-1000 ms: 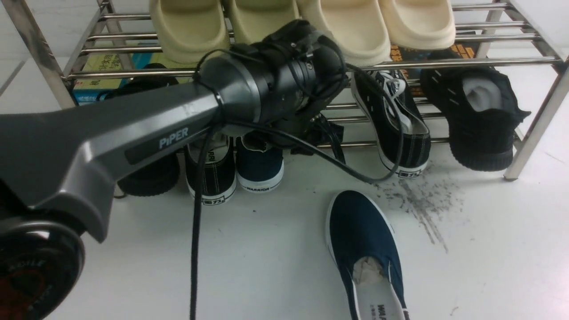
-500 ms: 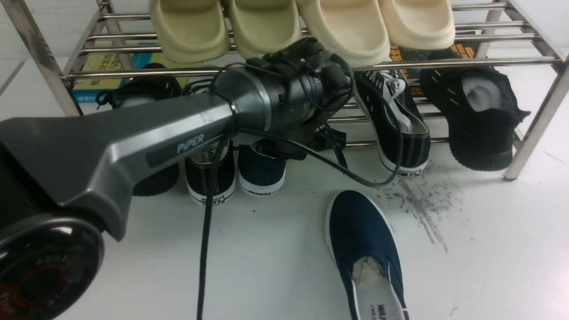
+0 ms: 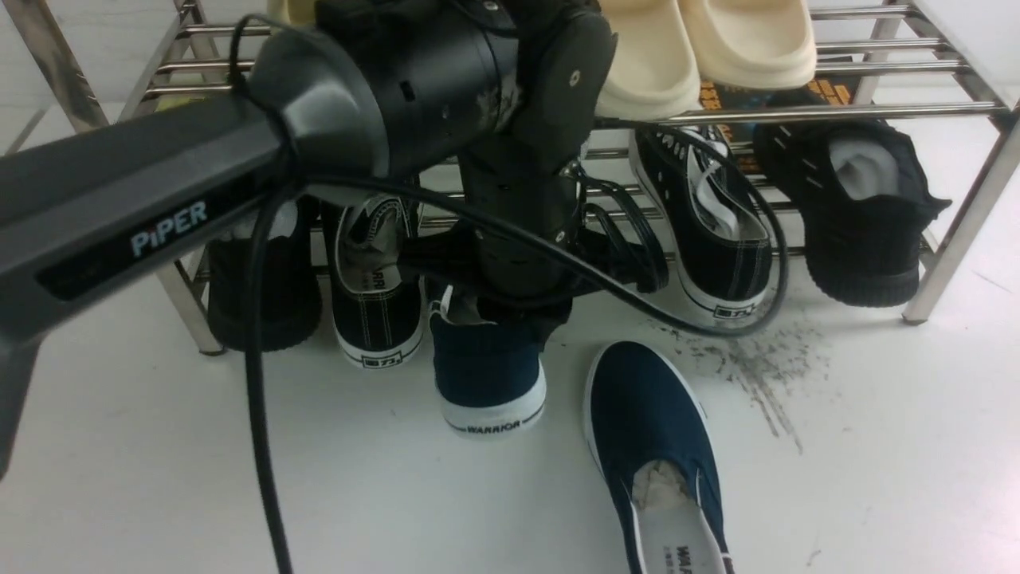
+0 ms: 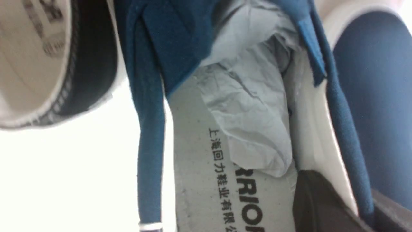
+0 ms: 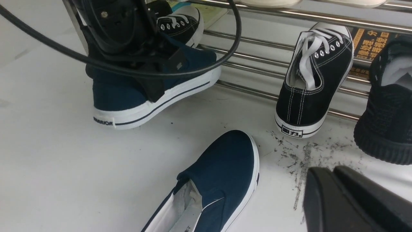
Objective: Take the shoes off the shelf with your hand on the white table.
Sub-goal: 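Set the held shoe down on the floor in front of the rack with the left gripper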
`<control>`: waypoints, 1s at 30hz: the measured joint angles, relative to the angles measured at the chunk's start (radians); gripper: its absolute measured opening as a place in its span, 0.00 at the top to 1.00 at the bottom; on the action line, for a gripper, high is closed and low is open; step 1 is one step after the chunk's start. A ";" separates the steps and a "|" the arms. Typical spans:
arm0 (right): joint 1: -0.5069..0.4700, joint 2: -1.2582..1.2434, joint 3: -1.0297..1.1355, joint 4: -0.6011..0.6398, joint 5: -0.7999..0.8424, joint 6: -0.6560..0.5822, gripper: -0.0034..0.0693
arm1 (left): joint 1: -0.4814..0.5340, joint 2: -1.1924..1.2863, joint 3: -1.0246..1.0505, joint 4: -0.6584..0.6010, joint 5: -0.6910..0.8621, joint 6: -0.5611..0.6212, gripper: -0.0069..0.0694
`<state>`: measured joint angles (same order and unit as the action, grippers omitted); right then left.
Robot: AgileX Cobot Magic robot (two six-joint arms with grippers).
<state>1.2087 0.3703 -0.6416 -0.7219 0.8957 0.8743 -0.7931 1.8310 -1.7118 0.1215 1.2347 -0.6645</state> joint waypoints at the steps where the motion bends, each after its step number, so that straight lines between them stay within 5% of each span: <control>1: 0.000 0.000 0.000 0.000 0.000 0.000 0.87 | -0.005 -0.008 0.000 0.001 0.000 0.004 0.87; 12: 0.000 0.000 0.000 0.000 -0.002 0.000 0.87 | -0.234 -0.143 0.043 -0.003 0.000 -0.053 0.87; 19: 0.000 0.000 0.000 0.000 -0.005 0.000 0.85 | -0.382 -0.148 0.183 0.084 -0.001 -0.313 0.87; 30: 0.000 0.000 0.000 -0.001 -0.008 0.000 0.84 | -0.385 -0.168 0.373 0.211 -0.017 -0.643 0.87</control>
<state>1.2087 0.3703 -0.6416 -0.7230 0.8876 0.8743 -1.1782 1.6632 -1.3390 0.3321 1.2174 -1.3073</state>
